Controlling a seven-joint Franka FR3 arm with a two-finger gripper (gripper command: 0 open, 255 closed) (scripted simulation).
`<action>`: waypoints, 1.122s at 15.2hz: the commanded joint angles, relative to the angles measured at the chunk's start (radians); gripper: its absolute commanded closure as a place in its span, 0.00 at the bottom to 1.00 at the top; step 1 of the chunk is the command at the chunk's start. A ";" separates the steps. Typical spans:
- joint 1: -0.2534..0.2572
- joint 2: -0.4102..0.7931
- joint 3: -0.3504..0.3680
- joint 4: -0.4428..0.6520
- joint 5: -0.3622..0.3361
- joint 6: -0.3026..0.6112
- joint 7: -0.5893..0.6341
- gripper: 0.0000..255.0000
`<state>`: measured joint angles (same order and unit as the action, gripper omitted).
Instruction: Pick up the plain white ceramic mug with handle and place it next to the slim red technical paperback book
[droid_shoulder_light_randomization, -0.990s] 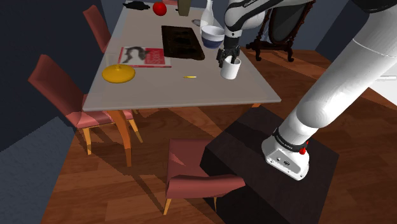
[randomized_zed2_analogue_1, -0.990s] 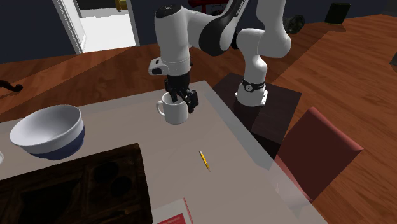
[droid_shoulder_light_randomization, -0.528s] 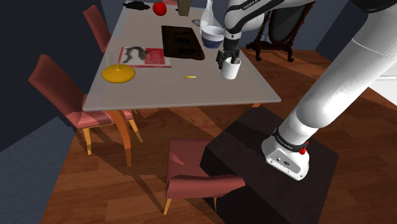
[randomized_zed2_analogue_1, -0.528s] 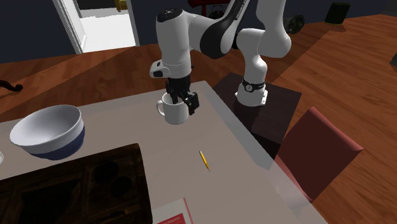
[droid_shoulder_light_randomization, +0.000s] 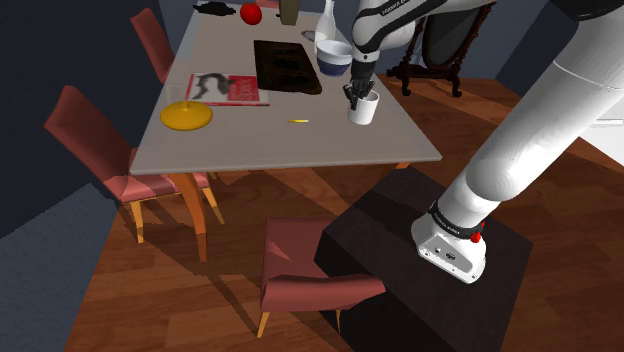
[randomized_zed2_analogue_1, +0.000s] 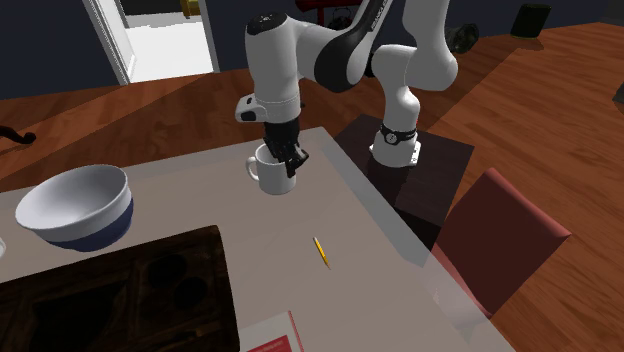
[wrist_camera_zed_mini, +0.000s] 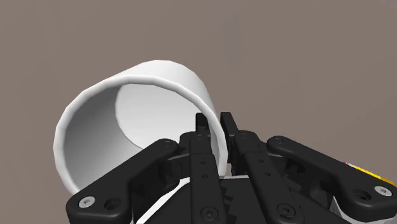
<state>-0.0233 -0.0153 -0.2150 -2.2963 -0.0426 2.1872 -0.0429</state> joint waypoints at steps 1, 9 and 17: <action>0.000 0.000 0.000 0.000 0.000 0.000 0.000 1.00; 0.001 -0.038 0.001 0.030 -0.007 -0.068 0.004 1.00; 0.002 -0.088 0.005 0.090 -0.015 -0.176 0.009 1.00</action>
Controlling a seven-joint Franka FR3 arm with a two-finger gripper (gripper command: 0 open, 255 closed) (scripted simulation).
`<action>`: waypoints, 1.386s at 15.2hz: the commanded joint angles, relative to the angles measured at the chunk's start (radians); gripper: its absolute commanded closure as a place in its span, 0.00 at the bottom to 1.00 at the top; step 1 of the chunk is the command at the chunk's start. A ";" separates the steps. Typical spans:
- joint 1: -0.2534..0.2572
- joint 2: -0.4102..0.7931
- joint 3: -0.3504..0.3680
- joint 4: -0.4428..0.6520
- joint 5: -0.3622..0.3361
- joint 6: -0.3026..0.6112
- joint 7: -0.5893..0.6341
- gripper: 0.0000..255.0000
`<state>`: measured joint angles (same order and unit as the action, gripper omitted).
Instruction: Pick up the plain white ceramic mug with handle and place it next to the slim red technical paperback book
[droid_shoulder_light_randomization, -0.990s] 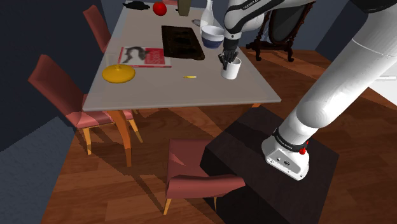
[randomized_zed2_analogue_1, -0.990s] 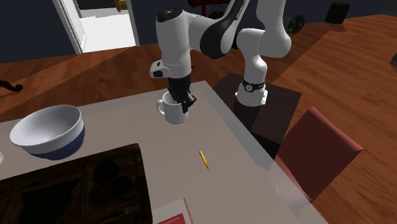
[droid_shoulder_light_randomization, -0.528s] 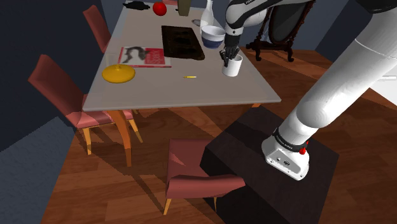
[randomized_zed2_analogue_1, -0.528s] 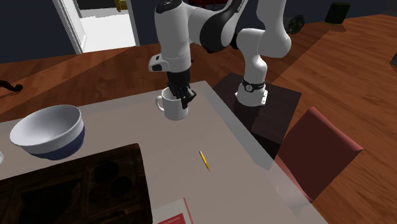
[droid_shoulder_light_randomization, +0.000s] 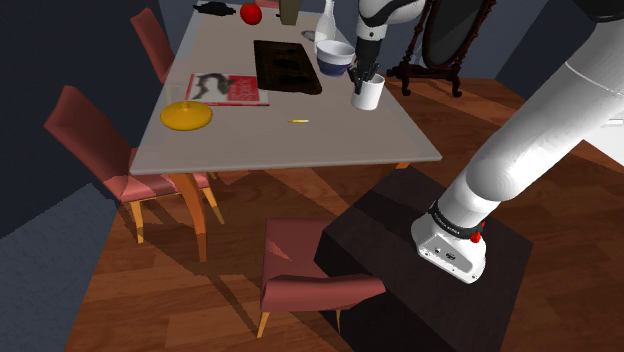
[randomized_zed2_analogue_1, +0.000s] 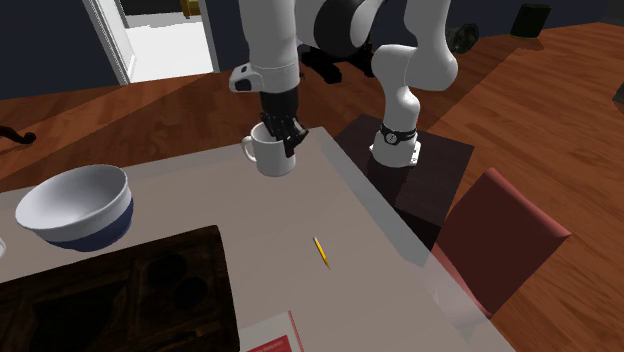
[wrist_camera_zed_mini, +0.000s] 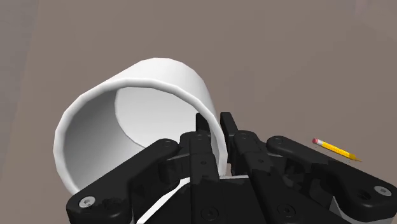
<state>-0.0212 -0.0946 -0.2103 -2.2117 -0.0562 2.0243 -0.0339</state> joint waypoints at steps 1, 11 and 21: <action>0.000 -0.014 0.000 0.013 -0.002 -0.027 0.000 1.00; 0.001 -0.054 0.005 0.108 -0.007 -0.161 0.002 1.00; 0.013 -0.061 0.021 0.219 -0.001 -0.280 0.022 1.00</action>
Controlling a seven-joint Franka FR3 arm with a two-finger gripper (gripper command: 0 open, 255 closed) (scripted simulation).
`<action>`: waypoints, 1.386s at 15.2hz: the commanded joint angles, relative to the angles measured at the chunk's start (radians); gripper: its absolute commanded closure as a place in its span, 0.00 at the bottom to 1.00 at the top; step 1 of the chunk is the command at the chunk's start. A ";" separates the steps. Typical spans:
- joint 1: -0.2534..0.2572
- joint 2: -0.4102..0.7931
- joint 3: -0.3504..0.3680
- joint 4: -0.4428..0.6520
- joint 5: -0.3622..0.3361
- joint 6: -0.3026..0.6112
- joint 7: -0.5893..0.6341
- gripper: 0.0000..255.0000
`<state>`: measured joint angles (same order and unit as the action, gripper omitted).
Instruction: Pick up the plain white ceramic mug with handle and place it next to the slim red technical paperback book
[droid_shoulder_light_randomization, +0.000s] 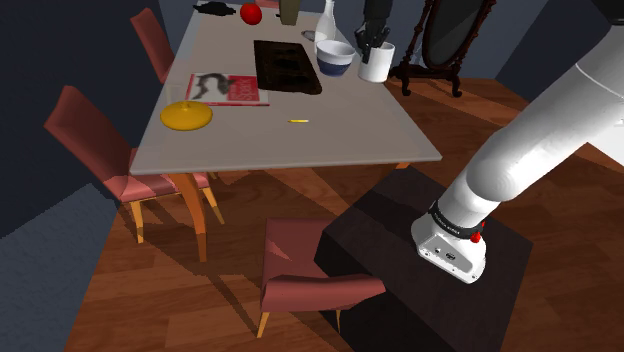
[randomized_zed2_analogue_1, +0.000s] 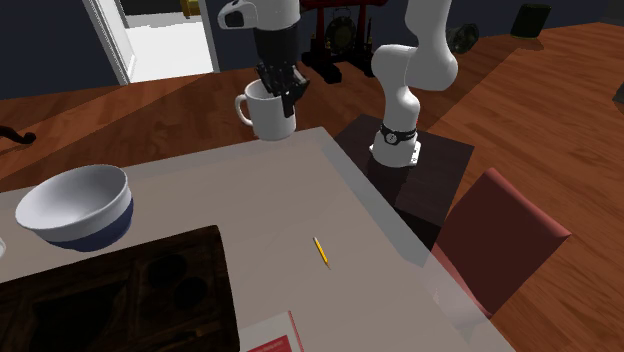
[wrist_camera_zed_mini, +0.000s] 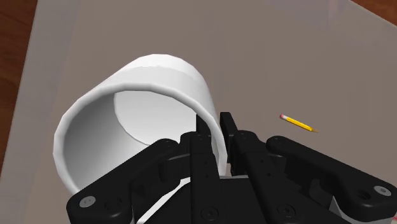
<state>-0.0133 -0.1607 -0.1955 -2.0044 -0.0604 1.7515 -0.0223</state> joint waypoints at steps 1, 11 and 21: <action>0.016 0.016 0.019 0.023 0.009 -0.009 0.032 1.00; 0.117 0.171 0.133 0.202 0.057 -0.037 0.233 1.00; 0.220 0.415 0.217 0.524 0.069 -0.115 0.418 1.00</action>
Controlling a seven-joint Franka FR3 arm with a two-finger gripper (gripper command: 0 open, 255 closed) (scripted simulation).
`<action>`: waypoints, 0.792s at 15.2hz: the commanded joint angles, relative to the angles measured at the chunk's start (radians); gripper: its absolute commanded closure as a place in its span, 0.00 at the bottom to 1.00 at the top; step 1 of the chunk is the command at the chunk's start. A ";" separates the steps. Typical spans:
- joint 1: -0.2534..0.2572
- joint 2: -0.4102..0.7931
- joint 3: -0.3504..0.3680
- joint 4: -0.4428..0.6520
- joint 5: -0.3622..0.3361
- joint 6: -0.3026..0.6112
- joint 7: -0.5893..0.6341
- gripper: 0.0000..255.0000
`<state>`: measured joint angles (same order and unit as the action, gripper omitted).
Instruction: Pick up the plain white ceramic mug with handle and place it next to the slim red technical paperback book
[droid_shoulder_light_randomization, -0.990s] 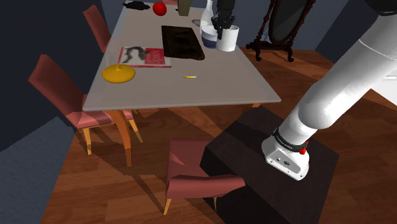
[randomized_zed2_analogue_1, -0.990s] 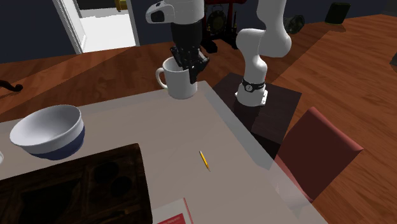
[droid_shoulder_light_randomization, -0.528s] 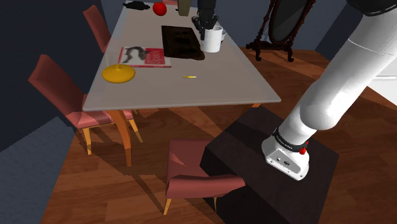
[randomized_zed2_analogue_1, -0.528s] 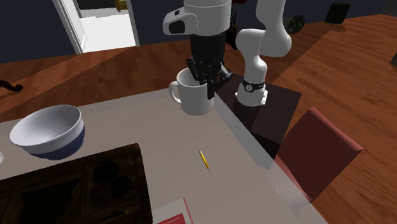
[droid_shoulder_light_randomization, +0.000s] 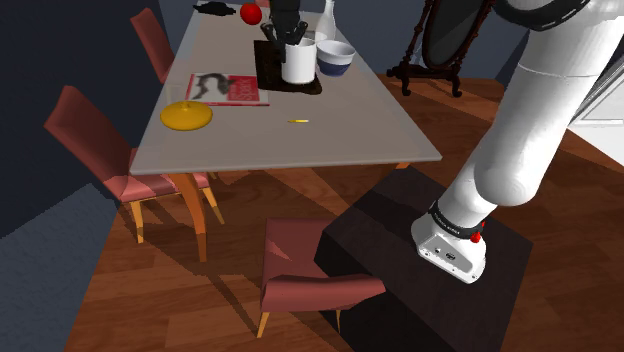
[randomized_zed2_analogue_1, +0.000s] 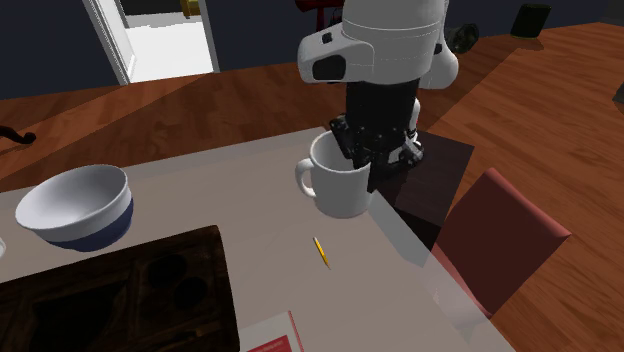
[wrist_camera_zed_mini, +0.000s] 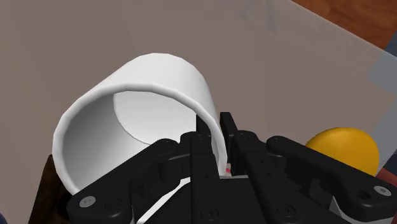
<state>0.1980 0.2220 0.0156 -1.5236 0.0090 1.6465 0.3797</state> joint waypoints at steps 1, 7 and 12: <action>0.020 0.063 0.012 0.086 -0.001 -0.022 0.033 1.00; 0.092 0.290 0.042 0.428 -0.012 -0.136 0.130 1.00; 0.120 0.387 0.048 0.545 -0.017 -0.154 0.161 1.00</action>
<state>0.3181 0.6087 0.0635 -0.9680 -0.0084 1.4793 0.5397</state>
